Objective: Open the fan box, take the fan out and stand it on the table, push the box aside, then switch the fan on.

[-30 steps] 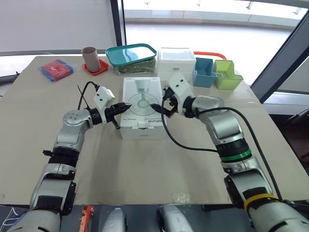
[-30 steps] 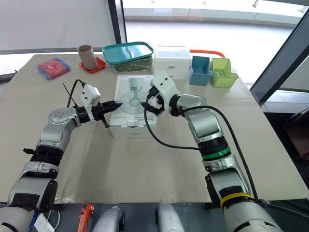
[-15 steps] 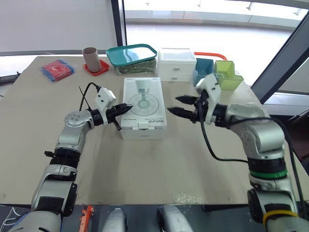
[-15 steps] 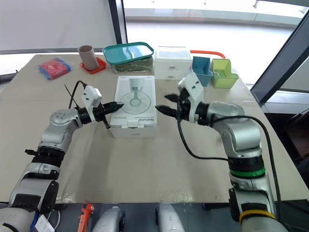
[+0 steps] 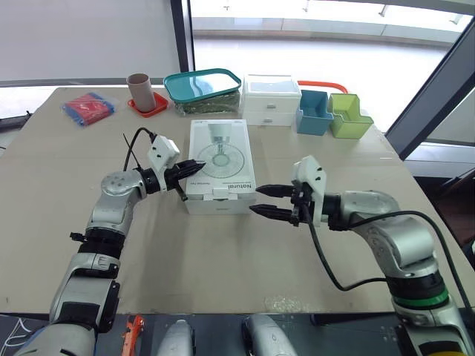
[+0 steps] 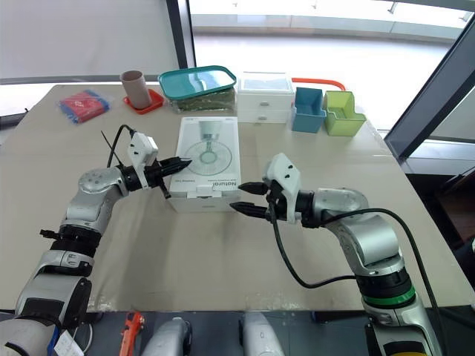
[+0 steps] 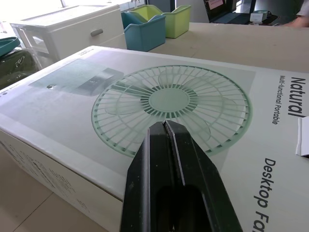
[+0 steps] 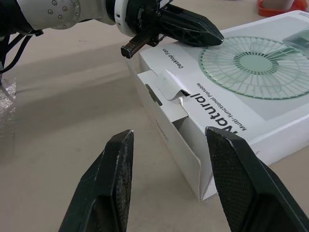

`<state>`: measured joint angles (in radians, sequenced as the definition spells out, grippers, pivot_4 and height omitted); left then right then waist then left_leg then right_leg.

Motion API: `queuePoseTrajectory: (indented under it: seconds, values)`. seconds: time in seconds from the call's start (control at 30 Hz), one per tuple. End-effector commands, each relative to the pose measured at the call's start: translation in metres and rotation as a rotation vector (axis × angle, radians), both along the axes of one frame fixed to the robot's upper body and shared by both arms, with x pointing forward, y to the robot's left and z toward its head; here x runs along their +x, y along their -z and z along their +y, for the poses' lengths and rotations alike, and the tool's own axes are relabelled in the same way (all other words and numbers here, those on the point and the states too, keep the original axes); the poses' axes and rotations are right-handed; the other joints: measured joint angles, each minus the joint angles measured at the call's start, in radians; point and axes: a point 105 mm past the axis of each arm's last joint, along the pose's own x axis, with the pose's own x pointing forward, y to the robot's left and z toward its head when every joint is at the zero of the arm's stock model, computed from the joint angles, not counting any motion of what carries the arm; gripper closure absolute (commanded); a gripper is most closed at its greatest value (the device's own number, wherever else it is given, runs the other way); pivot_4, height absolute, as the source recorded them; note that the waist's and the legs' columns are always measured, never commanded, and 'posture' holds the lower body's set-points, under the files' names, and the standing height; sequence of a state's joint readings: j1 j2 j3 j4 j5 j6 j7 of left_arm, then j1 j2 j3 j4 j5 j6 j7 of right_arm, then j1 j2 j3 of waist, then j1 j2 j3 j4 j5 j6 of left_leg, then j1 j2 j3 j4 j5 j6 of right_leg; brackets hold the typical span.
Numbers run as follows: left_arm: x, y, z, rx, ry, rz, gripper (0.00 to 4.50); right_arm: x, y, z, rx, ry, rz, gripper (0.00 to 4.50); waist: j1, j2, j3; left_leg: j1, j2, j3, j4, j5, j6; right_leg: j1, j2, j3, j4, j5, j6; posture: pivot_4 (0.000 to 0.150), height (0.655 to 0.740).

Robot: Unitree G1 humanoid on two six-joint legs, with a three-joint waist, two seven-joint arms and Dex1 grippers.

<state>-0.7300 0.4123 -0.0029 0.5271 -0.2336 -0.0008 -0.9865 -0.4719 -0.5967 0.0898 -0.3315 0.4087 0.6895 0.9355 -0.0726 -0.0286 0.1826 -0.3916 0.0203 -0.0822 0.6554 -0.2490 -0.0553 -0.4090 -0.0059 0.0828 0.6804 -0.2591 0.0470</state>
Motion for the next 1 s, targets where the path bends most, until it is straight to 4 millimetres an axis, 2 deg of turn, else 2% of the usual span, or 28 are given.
queuePoseTrajectory:
  seconds: [0.03, 0.27, 0.5, 0.6, 0.73, 0.77, 0.87, 1.0]
  values:
    - [-0.001, 0.003, 0.001, 0.023, -0.001, 0.003, 4.5, 0.004, 0.002, 0.007, -0.012, -0.008, -0.039, 2.1, 0.0, 0.0, 0.0, 0.0, 0.0, 0.0, 0.0, 0.0, 0.0, 0.0, 0.0, 0.0, 0.0, 0.0, 0.0, 0.15, 0.74]
    - [-0.001, 0.002, 0.003, 0.026, -0.004, -0.001, 4.5, 0.001, 0.01, 0.011, -0.04, -0.04, -0.035, 2.1, 0.0, 0.0, 0.0, 0.0, 0.0, 0.0, 0.0, 0.0, 0.0, 0.0, 0.0, 0.0, 0.0, 0.0, 0.0, 0.15, 0.74]
    - [0.0, 0.002, 0.002, 0.033, -0.006, -0.006, 4.5, -0.019, 0.018, 0.012, -0.067, -0.127, -0.001, 2.1, 0.001, 0.0, 0.0, 0.0, 0.0, 0.0, 0.0, 0.0, 0.0, 0.0, 0.0, 0.0, 0.0, 0.0, 0.0, 0.15, 0.74]
    - [0.0, 0.002, 0.0, 0.031, -0.004, -0.007, 4.5, -0.026, 0.027, 0.009, -0.101, -0.141, 0.033, 2.1, 0.001, 0.0, 0.0, 0.0, 0.0, 0.0, 0.0, 0.0, 0.0, 0.0, 0.0, 0.0, 0.0, 0.0, 0.0, 0.15, 0.74]
    - [0.001, 0.002, -0.001, 0.033, -0.004, -0.006, 4.5, -0.039, 0.05, 0.006, -0.179, -0.168, 0.063, 2.1, 0.001, 0.0, 0.0, 0.0, 0.0, -0.001, 0.0, 0.0, 0.0, 0.001, 0.0, 0.0, 0.0, 0.0, 0.0, 0.15, 0.74]
    - [0.001, 0.002, -0.002, 0.034, -0.003, -0.006, 4.5, -0.039, 0.049, 0.006, -0.176, -0.171, 0.058, 2.1, 0.001, 0.0, 0.0, 0.0, 0.0, 0.0, 0.0, 0.0, 0.0, 0.001, 0.0, 0.0, 0.0, 0.0, 0.0, 0.15, 0.74]
    - [0.001, 0.003, -0.003, 0.043, 0.003, -0.006, 4.5, -0.021, 0.038, -0.006, -0.13, -0.063, 0.055, 2.1, 0.0, 0.0, 0.0, 0.001, 0.0, 0.0, 0.0, 0.0, 0.0, 0.001, 0.0, 0.001, 0.0, 0.0, 0.0, 0.15, 0.74]
    - [0.001, 0.004, -0.004, 0.05, 0.006, -0.008, 4.5, -0.018, 0.031, -0.017, -0.064, -0.014, 0.096, 2.1, 0.002, 0.0, 0.0, 0.001, -0.001, 0.0, 0.0, 0.001, -0.001, 0.001, 0.0, 0.001, 0.0, 0.0, 0.0, 0.15, 0.74]
